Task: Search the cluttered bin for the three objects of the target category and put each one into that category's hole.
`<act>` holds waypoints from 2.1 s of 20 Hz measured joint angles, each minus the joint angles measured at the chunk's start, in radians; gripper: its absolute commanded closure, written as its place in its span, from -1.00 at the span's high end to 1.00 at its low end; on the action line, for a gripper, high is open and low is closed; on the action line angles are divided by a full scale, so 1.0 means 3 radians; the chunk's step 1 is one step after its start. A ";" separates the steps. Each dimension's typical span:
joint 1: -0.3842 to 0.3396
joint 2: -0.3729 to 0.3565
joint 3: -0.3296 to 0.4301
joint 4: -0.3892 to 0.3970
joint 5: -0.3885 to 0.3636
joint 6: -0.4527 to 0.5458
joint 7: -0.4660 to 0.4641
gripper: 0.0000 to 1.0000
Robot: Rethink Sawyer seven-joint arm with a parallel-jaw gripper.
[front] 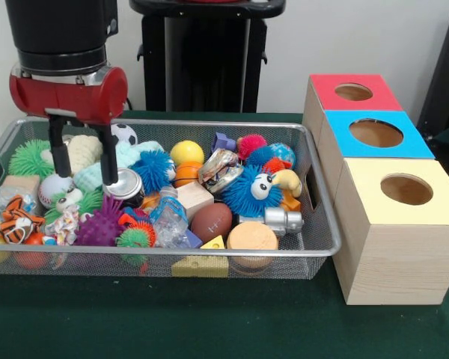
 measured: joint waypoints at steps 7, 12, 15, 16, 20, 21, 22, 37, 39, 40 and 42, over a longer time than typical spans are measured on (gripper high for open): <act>0.0017 0.0074 0.0000 -0.0028 -0.0084 0.0000 0.0000 1.00; 0.0012 0.0165 0.0001 -0.0135 -0.0150 0.0073 -0.0040 1.00; 0.0003 0.0198 0.0004 -0.0202 -0.0172 0.0152 -0.0090 1.00; -0.0007 0.0216 0.0007 -0.0245 -0.0188 0.0208 -0.0137 1.00; -0.0051 0.0264 0.0018 -0.0381 -0.0222 0.0378 -0.0322 1.00; -0.0067 0.0276 0.0020 -0.0414 -0.0224 0.0416 -0.0377 1.00; -0.0081 0.0287 0.0020 -0.0444 -0.0227 0.0447 -0.0431 1.00; -0.0026 0.0340 0.0013 -0.0514 -0.0249 0.0317 -0.0613 1.00; 0.0047 0.0339 0.0007 -0.0478 -0.0248 0.0233 -0.0613 1.00; 0.0061 0.0339 0.0007 -0.0467 -0.0245 0.0220 -0.0613 1.00; 0.0098 0.0339 0.0006 -0.0437 -0.0239 0.0190 -0.0613 1.00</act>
